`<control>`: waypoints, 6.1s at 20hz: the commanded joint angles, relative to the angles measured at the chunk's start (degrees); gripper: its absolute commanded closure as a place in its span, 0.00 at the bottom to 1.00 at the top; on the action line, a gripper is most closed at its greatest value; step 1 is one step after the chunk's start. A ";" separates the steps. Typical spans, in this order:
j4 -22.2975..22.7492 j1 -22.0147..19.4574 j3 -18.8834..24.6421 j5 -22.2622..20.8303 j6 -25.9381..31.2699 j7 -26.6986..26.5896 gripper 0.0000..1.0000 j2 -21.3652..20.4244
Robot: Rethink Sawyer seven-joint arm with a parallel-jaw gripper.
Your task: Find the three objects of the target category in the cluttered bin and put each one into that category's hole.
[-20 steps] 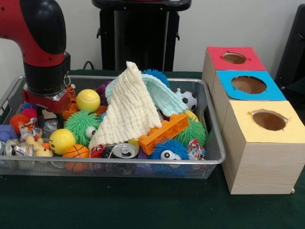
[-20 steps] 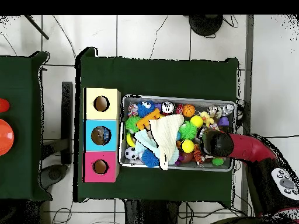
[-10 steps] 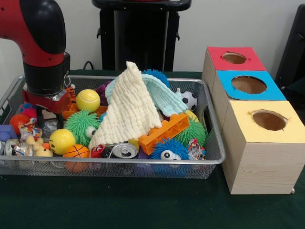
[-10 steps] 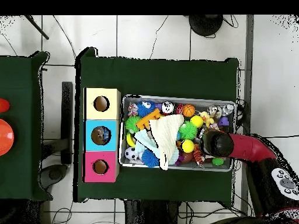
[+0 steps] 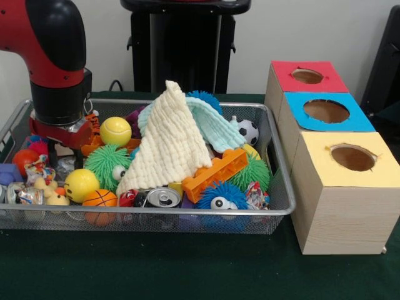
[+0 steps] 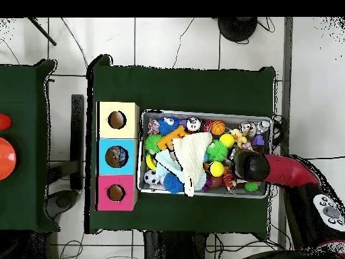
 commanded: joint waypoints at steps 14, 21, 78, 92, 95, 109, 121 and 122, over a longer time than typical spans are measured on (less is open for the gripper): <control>-1.97 -1.75 4.10 -4.91 -3.70 -7.13 0.00 10.06; -2.31 -1.54 3.91 -5.19 -3.97 -6.95 0.00 10.25; 4.44 0.75 6.72 6.50 20.69 -10.05 1.00 -11.96; 5.03 0.16 6.17 2.55 12.76 -8.13 1.00 -10.33; 4.78 -0.43 6.92 2.37 12.24 -9.26 1.00 -9.67; 5.14 -0.49 7.31 2.49 13.87 -9.18 0.00 -11.40; 7.13 -0.93 7.71 2.11 12.81 -8.50 0.00 -11.53; 7.31 -0.97 7.77 2.06 12.82 -8.53 0.00 -11.74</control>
